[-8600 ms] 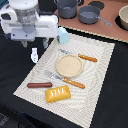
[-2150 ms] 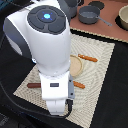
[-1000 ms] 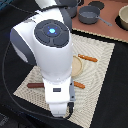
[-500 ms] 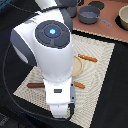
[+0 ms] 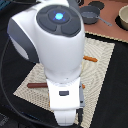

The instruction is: Interact with the objects in diverse but meaningful ways.

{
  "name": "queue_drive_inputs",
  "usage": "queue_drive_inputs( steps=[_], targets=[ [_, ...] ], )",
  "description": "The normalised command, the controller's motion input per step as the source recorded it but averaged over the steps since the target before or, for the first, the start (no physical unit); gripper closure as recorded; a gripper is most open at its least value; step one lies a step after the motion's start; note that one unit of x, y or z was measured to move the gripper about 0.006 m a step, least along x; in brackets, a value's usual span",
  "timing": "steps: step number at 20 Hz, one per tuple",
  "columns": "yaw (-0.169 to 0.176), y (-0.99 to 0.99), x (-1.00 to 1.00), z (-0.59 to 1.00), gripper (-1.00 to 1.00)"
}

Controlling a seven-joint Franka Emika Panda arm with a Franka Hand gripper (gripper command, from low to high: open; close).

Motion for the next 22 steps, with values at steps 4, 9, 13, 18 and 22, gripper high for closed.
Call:
queue_drive_inputs(
  steps=[4,9,13,18,22],
  targets=[
    [0.0,0.21,-0.7,0.36,1.0],
    [0.0,0.33,-1.0,0.01,1.0],
    [0.0,0.29,-1.0,-0.2,1.0],
    [-0.006,0.27,-0.98,-0.2,1.0],
    [-0.003,0.23,-0.97,-0.19,1.0]
  ],
)
